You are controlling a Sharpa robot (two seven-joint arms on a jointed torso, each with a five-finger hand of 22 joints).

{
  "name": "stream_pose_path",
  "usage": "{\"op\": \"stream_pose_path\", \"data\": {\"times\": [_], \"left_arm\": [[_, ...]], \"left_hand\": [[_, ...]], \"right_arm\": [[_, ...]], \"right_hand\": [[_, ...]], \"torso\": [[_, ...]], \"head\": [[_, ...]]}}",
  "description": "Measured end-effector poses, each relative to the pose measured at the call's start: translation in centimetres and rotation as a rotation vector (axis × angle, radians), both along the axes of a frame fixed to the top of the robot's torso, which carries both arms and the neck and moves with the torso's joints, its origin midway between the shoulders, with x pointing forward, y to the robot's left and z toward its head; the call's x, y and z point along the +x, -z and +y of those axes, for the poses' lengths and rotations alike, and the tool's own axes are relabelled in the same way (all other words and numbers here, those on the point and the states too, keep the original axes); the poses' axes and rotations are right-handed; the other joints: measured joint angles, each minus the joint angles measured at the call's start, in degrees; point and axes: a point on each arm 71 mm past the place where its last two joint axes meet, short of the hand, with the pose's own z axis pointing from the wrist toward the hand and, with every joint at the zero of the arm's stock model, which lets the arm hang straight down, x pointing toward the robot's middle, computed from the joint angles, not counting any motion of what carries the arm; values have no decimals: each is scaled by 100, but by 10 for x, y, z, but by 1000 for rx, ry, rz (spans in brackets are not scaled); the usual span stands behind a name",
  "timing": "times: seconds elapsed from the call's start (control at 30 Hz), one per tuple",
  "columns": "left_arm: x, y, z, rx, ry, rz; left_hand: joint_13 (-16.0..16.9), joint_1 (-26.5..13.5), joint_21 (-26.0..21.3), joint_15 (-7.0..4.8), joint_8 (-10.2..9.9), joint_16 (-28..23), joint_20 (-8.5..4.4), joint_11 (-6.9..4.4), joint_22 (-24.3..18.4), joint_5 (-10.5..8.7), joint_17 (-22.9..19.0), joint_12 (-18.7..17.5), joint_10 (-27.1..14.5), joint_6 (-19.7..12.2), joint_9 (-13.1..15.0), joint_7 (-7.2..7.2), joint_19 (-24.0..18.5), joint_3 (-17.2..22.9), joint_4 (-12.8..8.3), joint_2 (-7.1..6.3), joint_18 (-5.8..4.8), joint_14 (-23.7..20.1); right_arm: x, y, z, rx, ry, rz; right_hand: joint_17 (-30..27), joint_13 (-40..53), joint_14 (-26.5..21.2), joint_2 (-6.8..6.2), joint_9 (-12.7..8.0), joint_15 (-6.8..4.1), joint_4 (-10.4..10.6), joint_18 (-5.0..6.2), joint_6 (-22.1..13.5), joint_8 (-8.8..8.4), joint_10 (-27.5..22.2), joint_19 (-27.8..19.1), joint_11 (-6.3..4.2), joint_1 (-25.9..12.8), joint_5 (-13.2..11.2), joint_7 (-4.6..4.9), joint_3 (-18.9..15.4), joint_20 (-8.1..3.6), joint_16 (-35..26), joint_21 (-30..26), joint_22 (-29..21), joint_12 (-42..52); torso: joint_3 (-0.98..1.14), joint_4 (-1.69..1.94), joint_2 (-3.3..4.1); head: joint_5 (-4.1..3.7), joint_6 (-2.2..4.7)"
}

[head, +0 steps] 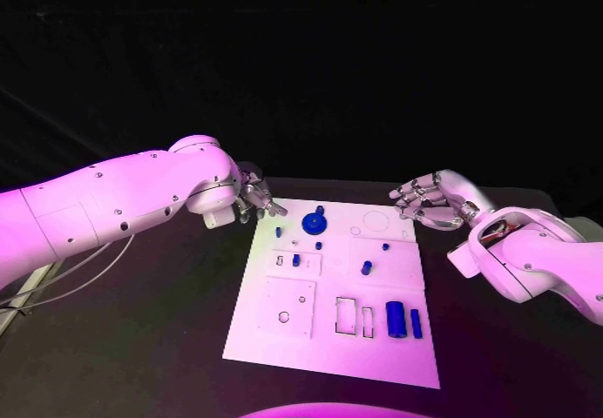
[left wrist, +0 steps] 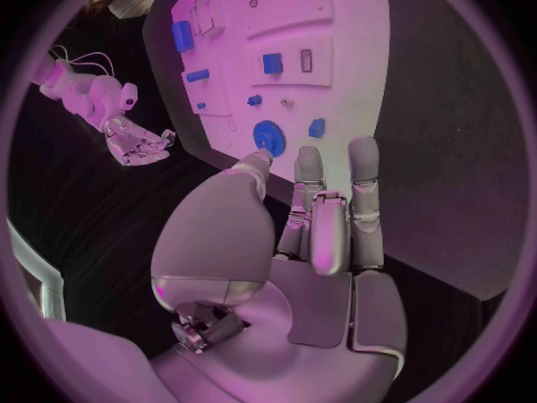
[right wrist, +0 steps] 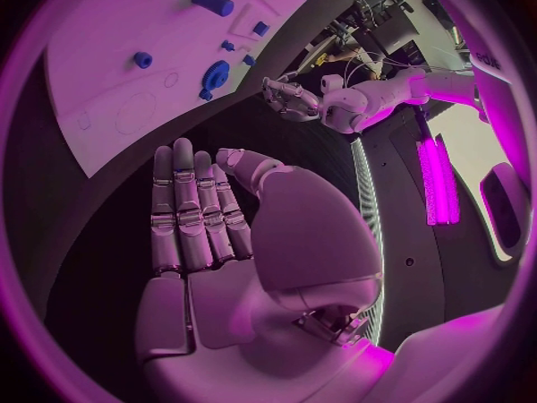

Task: Assemble the parts on the task board

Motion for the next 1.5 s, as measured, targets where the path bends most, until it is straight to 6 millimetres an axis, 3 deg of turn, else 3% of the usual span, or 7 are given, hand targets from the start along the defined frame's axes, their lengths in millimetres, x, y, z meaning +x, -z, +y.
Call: {"op": "stream_pose_path", "data": {"times": [0.37, 0.5, 0.77, 1.1, 1.5], "left_arm": [[15, 3, -5, 107, 27, 27], [19, 6, -10, 144, 41, 36], [24, 13, -12, 191, 49, 52], [27, 20, -13, 212, 53, 80], [28, 29, -14, 224, 59, 117]], "left_hand": [[-24, -177, 160, 0, 0, 191, 10, -31, 392, 0, 108, 83, 32, 116, -168, -29, 238, -191, -3, 9, 0, 0], [-25, -228, 183, 0, 0, 191, -11, -52, 404, 0, 108, 133, 58, 145, -208, -42, 258, -269, -2, 4, 0, 0], [-24, -250, 210, -1, 28, 227, -11, -60, 483, 0, 107, 191, 104, 166, -252, -62, 299, -380, -2, -19, 0, 0], [-24, -348, 321, -1, 28, 302, -21, -60, 657, 0, 106, 256, 145, 206, -312, -62, 412, -451, 5, 79, -1, 0], [-24, -371, 344, -1, 50, 302, -41, -76, 688, 0, 105, 256, 160, 227, -338, -81, 432, -484, 5, 102, 0, 0]], "right_arm": [[1, -3, 1, 83, -15, -17], [0, -4, 4, 98, -24, -21], [-1, -5, 6, 115, -31, -27], [-2, -5, 8, 125, -35, -29], [-2, -6, 8, 127, -36, -27]], "right_hand": [[-357, -638, 186, 45, -74, 38, -53, 0, -71, 129, 111, 12, 32, 45, 10, 29, -88, 73, -473, -119, -141, -182], [-476, -847, 181, 59, -108, 42, -53, 0, -144, 169, 115, -88, 37, 31, 43, 41, -88, 173, -672, -312, -279, -250], [-559, -1003, 153, 78, -122, 70, -53, 0, -192, 214, 94, -88, 58, 12, 43, 48, -88, 173, -783, -405, -400, -264], [-591, -1068, 153, 78, -134, 70, -53, 0, -192, 236, 94, -109, 58, 12, 43, 48, -88, 194, -848, -440, -446, -264], [-631, -1138, 174, 78, -140, 92, -53, 0, -212, 254, 94, -88, 58, 12, 43, 28, -88, 214, -914, -508, -503, -264]], "torso": [[-7, -9, 13], [-8, -12, 16], [-7, -24, 13], [-1, -18, 10], [-3, -18, 8]], "head": [[51, -2], [66, -5], [78, -23], [79, -34], [101, -55]]}}
